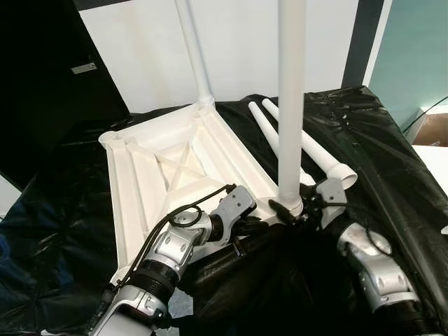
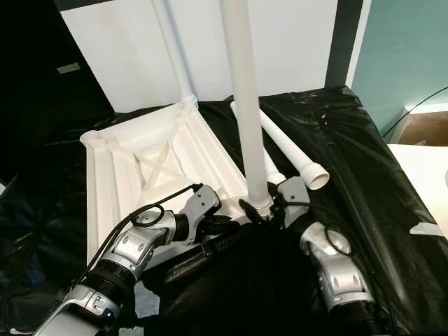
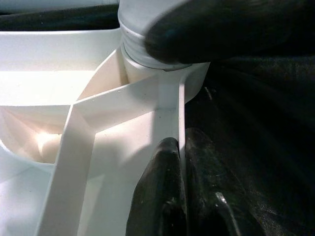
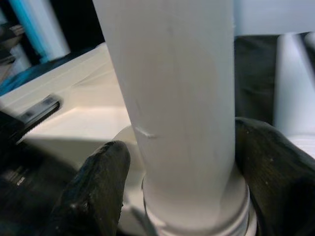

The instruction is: Building children table

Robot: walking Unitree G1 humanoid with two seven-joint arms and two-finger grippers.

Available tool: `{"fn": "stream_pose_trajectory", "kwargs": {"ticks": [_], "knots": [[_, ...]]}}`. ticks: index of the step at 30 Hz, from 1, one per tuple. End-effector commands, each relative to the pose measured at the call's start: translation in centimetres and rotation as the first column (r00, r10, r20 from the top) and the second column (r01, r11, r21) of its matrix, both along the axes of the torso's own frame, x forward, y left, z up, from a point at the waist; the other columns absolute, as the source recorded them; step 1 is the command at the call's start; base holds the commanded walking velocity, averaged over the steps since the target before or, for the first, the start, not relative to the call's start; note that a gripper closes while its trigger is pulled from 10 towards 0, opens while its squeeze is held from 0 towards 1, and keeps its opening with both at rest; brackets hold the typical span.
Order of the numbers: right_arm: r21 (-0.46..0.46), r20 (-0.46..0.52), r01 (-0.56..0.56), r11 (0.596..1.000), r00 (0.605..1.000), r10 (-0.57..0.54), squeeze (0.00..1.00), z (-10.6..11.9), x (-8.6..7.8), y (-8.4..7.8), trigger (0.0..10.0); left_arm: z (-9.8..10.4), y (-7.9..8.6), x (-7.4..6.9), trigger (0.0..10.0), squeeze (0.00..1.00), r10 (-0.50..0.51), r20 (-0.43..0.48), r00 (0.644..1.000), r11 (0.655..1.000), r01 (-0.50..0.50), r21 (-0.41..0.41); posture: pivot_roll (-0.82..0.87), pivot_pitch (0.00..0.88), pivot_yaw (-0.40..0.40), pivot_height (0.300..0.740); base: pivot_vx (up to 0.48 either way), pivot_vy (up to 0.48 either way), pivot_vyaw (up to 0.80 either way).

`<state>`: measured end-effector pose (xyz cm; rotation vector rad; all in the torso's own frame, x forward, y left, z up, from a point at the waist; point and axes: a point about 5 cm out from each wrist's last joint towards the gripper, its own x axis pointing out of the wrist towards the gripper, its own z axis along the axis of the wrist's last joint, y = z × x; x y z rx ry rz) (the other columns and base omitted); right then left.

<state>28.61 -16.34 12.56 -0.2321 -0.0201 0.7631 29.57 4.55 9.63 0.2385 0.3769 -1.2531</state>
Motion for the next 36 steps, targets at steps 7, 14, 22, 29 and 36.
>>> {"fn": "stream_pose_trajectory", "kwargs": {"ticks": [7, 14, 22, 29, 36], "knots": [[-0.056, -0.119, -0.218, 0.974, 0.97, 0.21, 0.0, -0.7, -0.2, 0.1, 0.0, -3.4, 1.0, -1.4, 10.0, 0.0, 0.038, -0.135, 0.99, 0.997, -0.028, 0.07, -0.07, 0.0, 0.115, 0.74, 0.0, 0.0, 0.0], [-0.064, -0.174, -0.276, 0.959, 0.949, 0.262, 0.0, -1.1, -0.3, -0.3, 0.0, -3.4, 1.1, -1.3, 10.0, 0.0, 0.047, -0.135, 0.99, 0.997, -0.037, 0.069, -0.06, 0.0, 0.11, 0.74, 0.0, 0.0, 0.0], [0.17, -0.03, 0.179, 0.969, 0.984, -0.176, 0.0, -1.7, -1.0, 1.5, 0.0, -3.4, 1.1, -1.4, 10.0, 0.0, 0.046, -0.136, 0.99, 0.997, -0.038, 0.067, -0.06, 0.0, 0.108, 0.74, 0.0, 0.0, 0.0], [0.26, 0.103, 0.505, 0.823, 0.833, -0.543, 0.0, -0.7, -2.0, 0.0, 0.0, -3.5, 1.1, -1.5, 10.0, 0.0, 0.038, -0.138, 0.99, 0.997, -0.028, 0.072, -0.07, 0.0, 0.118, 0.74, 0.0, 0.0, 0.0], [0.251, 0.105, 0.535, 0.806, 0.813, -0.573, 0.0, -0.6, -2.0, 0.9, 0.0, -3.3, 0.8, -1.4, 10.0, 0.0, 0.034, -0.135, 0.99, 0.998, -0.026, 0.065, -0.07, 0.0, 0.114, 0.74, 0.0, 0.0, 0.0]]}}
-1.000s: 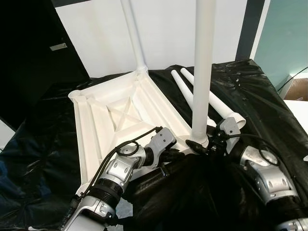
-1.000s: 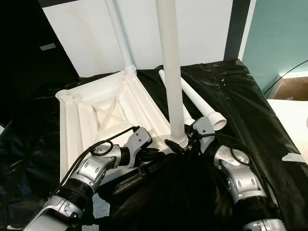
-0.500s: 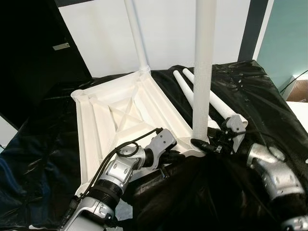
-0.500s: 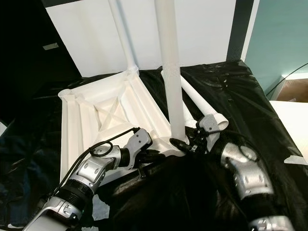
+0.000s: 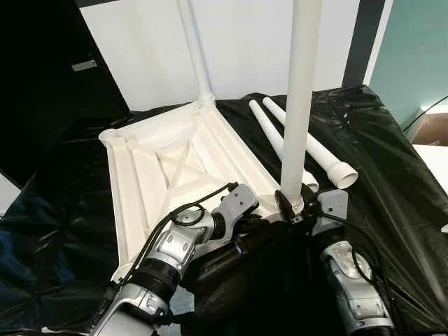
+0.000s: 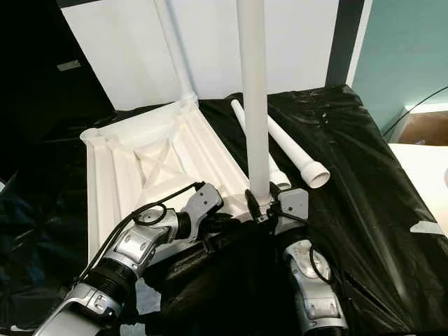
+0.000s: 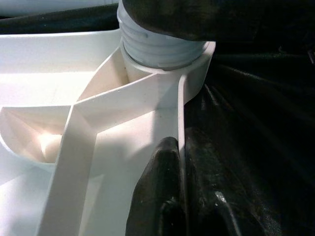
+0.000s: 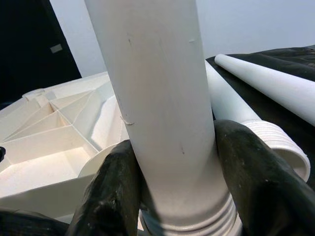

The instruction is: Building children table

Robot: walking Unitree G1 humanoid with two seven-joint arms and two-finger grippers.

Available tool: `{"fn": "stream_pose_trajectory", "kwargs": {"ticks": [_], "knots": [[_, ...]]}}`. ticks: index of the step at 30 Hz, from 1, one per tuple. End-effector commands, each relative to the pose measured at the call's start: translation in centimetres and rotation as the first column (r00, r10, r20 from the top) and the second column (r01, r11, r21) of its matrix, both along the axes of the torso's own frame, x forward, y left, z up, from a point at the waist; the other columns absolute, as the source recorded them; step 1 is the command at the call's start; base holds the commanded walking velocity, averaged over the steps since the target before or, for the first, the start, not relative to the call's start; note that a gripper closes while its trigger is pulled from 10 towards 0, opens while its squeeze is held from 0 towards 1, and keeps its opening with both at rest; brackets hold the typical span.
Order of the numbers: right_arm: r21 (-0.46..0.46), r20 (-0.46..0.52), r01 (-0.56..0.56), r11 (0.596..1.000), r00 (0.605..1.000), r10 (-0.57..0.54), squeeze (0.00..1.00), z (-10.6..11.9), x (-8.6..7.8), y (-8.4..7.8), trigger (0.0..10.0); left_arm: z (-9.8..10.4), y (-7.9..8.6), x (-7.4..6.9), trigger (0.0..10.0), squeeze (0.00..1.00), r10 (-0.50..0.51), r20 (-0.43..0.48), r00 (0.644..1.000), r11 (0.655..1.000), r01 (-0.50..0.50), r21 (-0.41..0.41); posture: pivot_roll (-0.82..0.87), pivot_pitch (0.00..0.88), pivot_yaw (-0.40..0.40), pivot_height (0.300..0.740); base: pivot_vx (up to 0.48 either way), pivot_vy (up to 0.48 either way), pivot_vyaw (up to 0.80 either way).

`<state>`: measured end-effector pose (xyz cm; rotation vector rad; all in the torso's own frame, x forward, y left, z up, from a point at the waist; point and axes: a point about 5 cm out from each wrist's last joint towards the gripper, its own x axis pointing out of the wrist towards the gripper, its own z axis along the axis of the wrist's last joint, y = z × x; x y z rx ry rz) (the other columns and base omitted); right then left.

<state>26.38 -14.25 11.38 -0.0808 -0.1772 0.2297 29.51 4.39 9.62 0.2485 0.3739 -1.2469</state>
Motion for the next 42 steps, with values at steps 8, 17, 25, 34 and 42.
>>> {"fn": "stream_pose_trajectory", "kwargs": {"ticks": [8, 17, 25, 34, 42], "knots": [[-0.018, -0.097, -0.241, 0.97, 0.966, 0.238, 1.0, -0.4, 0.5, 0.6, 10.0, -3.5, 1.1, -1.4, 10.0, 0.0, 0.036, -0.145, 0.989, 0.998, -0.028, 0.06, -0.07, 0.0, 0.111, 0.74, 0.0, 0.0, 0.0], [-0.122, -0.191, -0.547, 0.828, 0.832, 0.521, 0.0, 0.6, 1.7, 0.0, 10.0, -3.3, 0.9, -1.2, 10.0, 0.0, 0.04, -0.141, 0.989, 0.998, -0.032, 0.057, -0.07, 0.0, 0.109, 0.74, 0.0, 0.0, 0.0], [-0.17, -0.333, -0.744, 0.647, 0.661, 0.673, 0.0, 0.9, 2.6, -1.2, 0.0, -3.3, 1.1, -1.2, 10.0, 0.0, 0.043, -0.139, 0.989, 0.997, -0.035, 0.061, -0.06, 0.0, 0.109, 0.74, 0.0, 0.0, 0.0], [-0.059, -0.288, -0.647, 0.76, 0.74, 0.608, 0.0, -0.2, 2.5, 0.6, 0.0, -3.4, 1.4, -1.2, 10.0, 0.0, 0.056, -0.139, 0.989, 0.997, -0.048, 0.061, -0.05, 0.0, 0.099, 0.74, 0.0, 0.0, 0.0], [0.065, -0.061, -0.275, 0.959, 0.958, 0.279, 0.0, -0.3, 1.5, 1.9, 0.0, -3.3, 1.2, -1.2, 10.0, 0.0, 0.053, -0.138, 0.989, 0.997, -0.046, 0.058, -0.05, 0.0, 0.106, 0.74, 0.0, 0.0, 0.0]]}}
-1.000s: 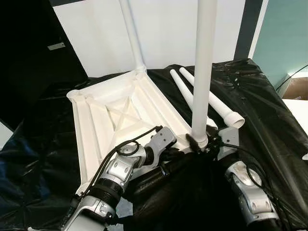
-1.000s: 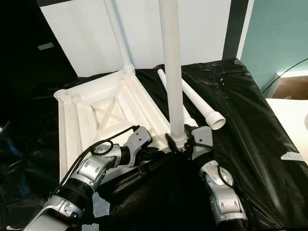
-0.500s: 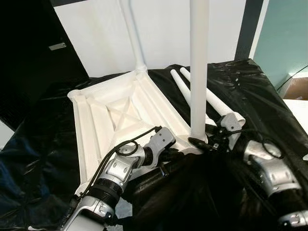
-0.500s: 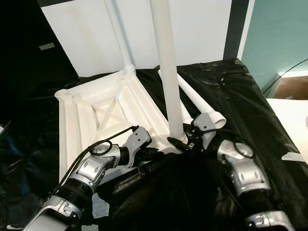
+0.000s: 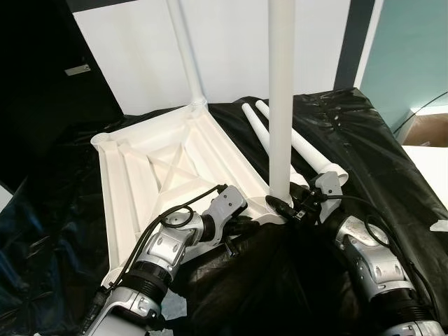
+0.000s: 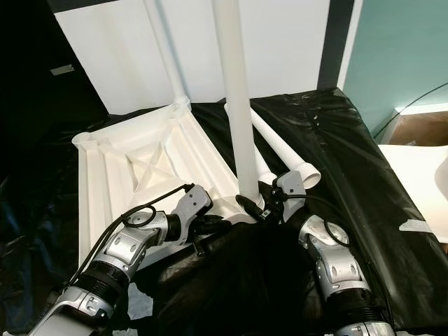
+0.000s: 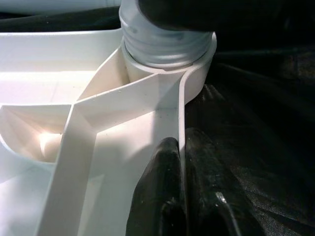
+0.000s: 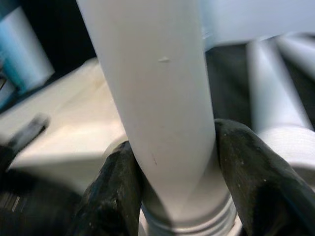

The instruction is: Building children table

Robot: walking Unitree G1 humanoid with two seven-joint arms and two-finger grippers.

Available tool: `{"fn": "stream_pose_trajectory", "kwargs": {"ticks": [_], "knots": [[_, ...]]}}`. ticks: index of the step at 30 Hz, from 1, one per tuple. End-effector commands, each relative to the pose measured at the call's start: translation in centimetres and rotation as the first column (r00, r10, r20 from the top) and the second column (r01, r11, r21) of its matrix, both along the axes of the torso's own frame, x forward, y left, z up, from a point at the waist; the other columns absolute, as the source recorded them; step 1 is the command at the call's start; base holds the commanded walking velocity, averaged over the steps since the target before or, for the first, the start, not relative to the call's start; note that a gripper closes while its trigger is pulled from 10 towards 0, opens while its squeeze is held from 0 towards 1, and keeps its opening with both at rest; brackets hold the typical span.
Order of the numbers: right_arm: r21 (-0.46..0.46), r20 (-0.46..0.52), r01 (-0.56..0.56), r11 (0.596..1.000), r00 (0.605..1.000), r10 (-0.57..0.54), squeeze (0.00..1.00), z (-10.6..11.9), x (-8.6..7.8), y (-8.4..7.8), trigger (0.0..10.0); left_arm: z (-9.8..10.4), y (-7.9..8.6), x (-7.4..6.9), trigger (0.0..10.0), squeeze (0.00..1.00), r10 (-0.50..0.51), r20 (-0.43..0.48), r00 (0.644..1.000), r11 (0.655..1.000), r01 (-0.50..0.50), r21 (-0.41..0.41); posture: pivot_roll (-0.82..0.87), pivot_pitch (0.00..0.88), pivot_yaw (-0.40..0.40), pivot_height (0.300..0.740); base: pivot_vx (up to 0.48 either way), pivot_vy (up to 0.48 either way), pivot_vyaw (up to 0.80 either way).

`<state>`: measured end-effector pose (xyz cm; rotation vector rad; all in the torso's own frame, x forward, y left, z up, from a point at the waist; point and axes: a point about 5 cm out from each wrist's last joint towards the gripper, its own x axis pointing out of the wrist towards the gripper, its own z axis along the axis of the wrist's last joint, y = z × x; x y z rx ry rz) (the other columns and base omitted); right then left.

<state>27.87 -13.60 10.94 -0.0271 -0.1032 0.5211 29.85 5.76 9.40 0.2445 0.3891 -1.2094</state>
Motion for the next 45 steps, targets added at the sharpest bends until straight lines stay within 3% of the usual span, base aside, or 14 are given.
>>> {"fn": "stream_pose_trajectory", "kwargs": {"ticks": [1, 11, 12, 13, 14, 16, 17, 22, 23, 27, 28, 35, 36, 45], "knots": [[0.064, 0.041, 0.086, 0.994, 0.995, -0.089, 0.0, 0.4, -0.1, 0.7, 0.0, -3.1, -0.1, -1.5, 10.0, 0.0, 0.014, -0.133, 0.991, 0.999, -0.009, 0.044, -0.05, 0.0, 0.106, 0.74, 0.0, 0.0, 0.0], [0.067, 0.087, 0.272, 0.96, 0.957, -0.277, 0.0, 1.2, 0.3, 0.3, 0.0, -3.0, -0.1, -1.4, 10.0, 0.0, 0.012, -0.129, 0.992, 0.999, -0.005, 0.049, -0.06, 0.0, 0.109, 0.74, 0.0, 0.0, 0.0], [0.051, 0.077, 0.252, 0.966, 0.964, -0.256, 0.0, 1.0, 0.3, 0.6, 3.5, -3.0, -0.2, -1.4, 10.0, 0.0, 0.011, -0.13, 0.992, 0.999, -0.005, 0.048, -0.05, 0.0, 0.105, 0.74, 0.0, 0.0, 0.0], [0.051, 0.077, 0.252, 0.966, 0.964, -0.256, 0.0, 1.0, 0.3, 0.6, 3.5, -3.0, -0.2, -1.4, 10.0, 0.0, 0.011, -0.13, 0.992, 0.999, -0.005, 0.048, -0.05, 0.0, 0.105, 0.74, 0.0, 0.0, 0.0], [0.021, 0.068, 0.208, 0.978, 0.976, -0.209, 0.0, 0.7, 0.3, 0.9, 10.0, -3.1, -0.2, -1.4, 10.0, 0.0, 0.014, -0.129, 0.991, 0.999, -0.008, 0.048, -0.05, 0.0, 0.1, 0.74, 0.0, 0.0, 0.0], [0.0, 0.062, 0.179, 0.984, 0.982, -0.178, 0.0, 0.5, 0.3, 1.1, 10.0, -3.1, -0.2, -1.4, 10.0, 0.0, 0.016, -0.129, 0.991, 0.999, -0.009, 0.048, -0.05, 0.0, 0.1, 0.74, 0.0, 0.0, 0.0], [-0.01, 0.039, 0.096, 0.995, 0.995, -0.095, 1.0, 0.2, 0.3, 1.4, 10.0, -3.1, -0.1, -1.4, 10.0, 0.0, 0.018, -0.13, 0.991, 0.999, -0.012, 0.048, -0.05, 0.0, 0.1, 0.74, 0.0, 0.0, 0.0], [-0.053, 0.001, -0.093, 0.994, 0.996, 0.093, 1.0, 0.3, 1.1, 0.8, 10.0, -3.2, -0.1, -1.5, 10.0, 0.0, 0.021, -0.132, 0.991, 0.999, -0.015, 0.047, -0.05, 0.0, 0.099, 0.74, 0.0, 0.0, 0.0], [-0.088, -0.014, -0.174, 0.981, 0.985, 0.174, 0.0, 0.5, 1.4, 0.5, 10.0, -3.2, -0.1, -1.5, 10.0, 0.0, 0.019, -0.133, 0.991, 0.999, -0.013, 0.046, -0.05, 0.0, 0.099, 0.74, 0.0, 0.0, 0.0], [-0.172, -0.065, -0.379, 0.909, 0.925, 0.374, 0.0, 0.9, 1.6, 0.0, 10.0, -3.2, -0.2, -1.5, 10.0, 0.0, 0.018, -0.133, 0.991, 0.999, -0.012, 0.045, -0.05, 0.0, 0.099, 0.74, 0.0, 0.0, 0.0], [-0.223, -0.133, -0.503, 0.835, 0.864, 0.485, 0.0, 0.7, 1.6, -0.6, 10.0, -3.2, -0.3, -1.5, 10.0, 0.0, 0.018, -0.132, 0.991, 0.999, -0.012, 0.043, -0.05, 0.0, 0.099, 0.74, 0.0, 0.0, 0.0], [-0.313, -0.204, -0.579, 0.753, 0.815, 0.542, 0.0, 0.7, 2.5, -1.7, 10.0, -3.2, -0.2, -1.5, 10.0, 0.0, 0.019, -0.133, 0.991, 0.999, -0.013, 0.043, -0.04, 0.0, 0.095, 0.74, 0.0, 0.0, 0.0], [-0.338, -0.21, -0.584, 0.738, 0.811, 0.545, 0.0, 0.9, 3.0, -2.0, 0.0, -3.3, -0.1, -1.6, 10.0, 0.0, 0.021, -0.135, 0.991, 0.999, -0.015, 0.044, -0.03, 0.0, 0.096, 0.74, 0.0, 0.0, 0.0], [-0.358, -0.226, -0.601, 0.715, 0.798, 0.558, 0.0, 1.8, 4.0, -3.0, 0.0, -3.4, 0.2, -1.9, 10.0, 0.0, 0.029, -0.141, 0.99, 0.999, -0.023, 0.048, -0.02, 0.0, 0.098, 0.74, 0.0, 0.0, 0.0]]}}
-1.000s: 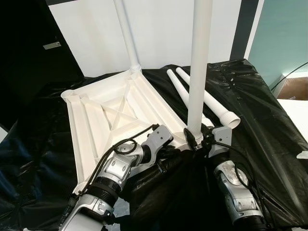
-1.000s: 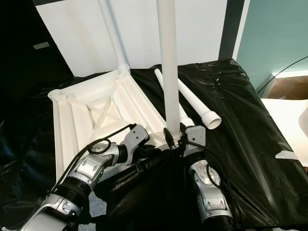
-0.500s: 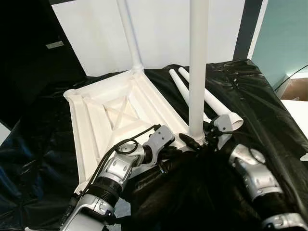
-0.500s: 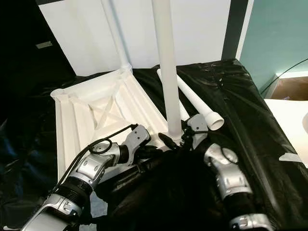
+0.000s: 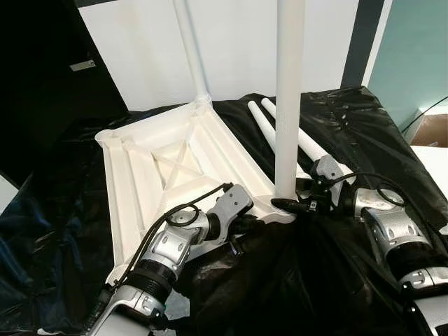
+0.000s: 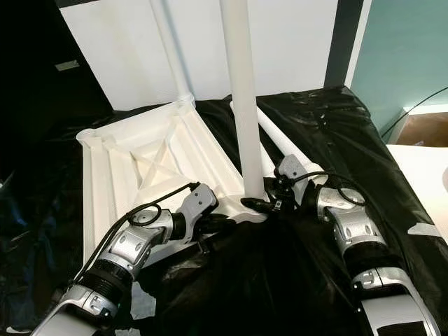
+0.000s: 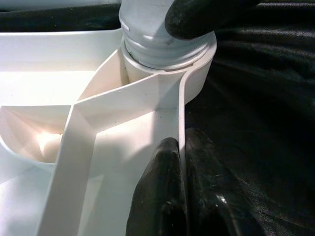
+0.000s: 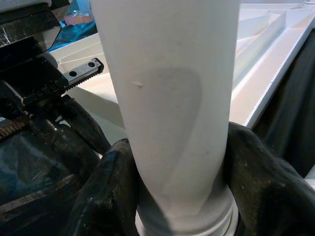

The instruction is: Building children table

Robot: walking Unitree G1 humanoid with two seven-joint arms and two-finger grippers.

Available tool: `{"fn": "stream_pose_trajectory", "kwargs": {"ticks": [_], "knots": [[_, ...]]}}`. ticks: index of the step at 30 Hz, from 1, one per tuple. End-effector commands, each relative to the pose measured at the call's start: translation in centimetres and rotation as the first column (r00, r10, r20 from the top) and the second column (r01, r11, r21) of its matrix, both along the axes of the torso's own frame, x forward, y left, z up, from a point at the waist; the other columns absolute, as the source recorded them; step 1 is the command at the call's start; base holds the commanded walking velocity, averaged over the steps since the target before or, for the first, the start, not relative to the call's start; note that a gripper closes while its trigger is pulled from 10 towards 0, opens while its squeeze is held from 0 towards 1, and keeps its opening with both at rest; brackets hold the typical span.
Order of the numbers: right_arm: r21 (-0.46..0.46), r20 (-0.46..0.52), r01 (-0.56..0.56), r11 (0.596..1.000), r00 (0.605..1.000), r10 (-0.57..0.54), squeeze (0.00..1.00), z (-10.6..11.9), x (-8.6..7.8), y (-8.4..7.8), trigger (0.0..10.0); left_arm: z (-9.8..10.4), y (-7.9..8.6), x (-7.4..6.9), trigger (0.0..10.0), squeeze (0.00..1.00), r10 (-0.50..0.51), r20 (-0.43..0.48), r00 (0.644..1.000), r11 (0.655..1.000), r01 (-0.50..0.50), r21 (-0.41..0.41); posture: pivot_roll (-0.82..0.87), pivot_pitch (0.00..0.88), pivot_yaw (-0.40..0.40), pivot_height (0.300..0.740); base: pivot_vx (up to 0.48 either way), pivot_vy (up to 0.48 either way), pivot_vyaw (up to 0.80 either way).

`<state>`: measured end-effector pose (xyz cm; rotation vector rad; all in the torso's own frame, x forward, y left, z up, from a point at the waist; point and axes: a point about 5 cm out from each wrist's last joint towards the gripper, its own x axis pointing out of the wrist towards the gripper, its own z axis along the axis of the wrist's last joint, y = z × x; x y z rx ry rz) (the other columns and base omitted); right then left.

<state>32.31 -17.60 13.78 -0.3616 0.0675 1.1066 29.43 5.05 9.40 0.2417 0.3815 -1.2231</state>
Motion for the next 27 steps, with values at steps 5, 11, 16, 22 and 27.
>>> {"fn": "stream_pose_trajectory", "kwargs": {"ticks": [5, 11, 16, 22, 27], "knots": [[0.199, 0.032, 0.218, 0.955, 0.973, -0.229, 0.0, -2.0, -1.8, 2.9, 0.0, -3.3, 0.8, -1.5, 10.0, 0.0, 0.041, -0.14, 0.989, 0.998, -0.033, 0.057, -0.02, 0.0, 0.094, 0.74, 0.0, 0.0, 0.0], [0.381, 0.029, 0.474, 0.794, 0.852, -0.523, 0.0, -2.5, -3.7, 3.6, 0.0, -3.2, 0.9, -1.3, 10.0, 0.0, 0.045, -0.137, 0.99, 0.998, -0.037, 0.057, -0.02, 0.0, 0.093, 0.74, 0.0, 0.0, 0.0], [0.469, 0.048, 0.612, 0.637, 0.703, -0.71, 0.0, -2.1, -4.6, 3.1, 0.0, -3.3, 1.0, -1.4, 10.0, 0.0, 0.043, -0.14, 0.989, 0.998, -0.035, 0.06, -0.03, 0.0, 0.096, 0.74, 0.0, 0.0, 0.0], [0.466, 0.037, 0.645, 0.606, 0.67, -0.741, 0.0, -2.1, -4.2, 3.1, 0.0, -3.2, 1.0, -1.4, 10.0, 0.0, 0.042, -0.139, 0.989, 0.998, -0.034, 0.06, -0.03, 0.0, 0.094, 0.74, 0.0, 0.0, 0.0], [0.432, 0.03, 0.613, 0.661, 0.723, -0.69, 1.0, -2.1, -4.4, 4.2, 10.0, -3.3, 1.0, -1.4, 10.0, 0.0, 0.044, -0.139, 0.989, 0.997, -0.035, 0.062, -0.03, 0.0, 0.094, 0.74, 0.0, 0.0, 0.0]]}}
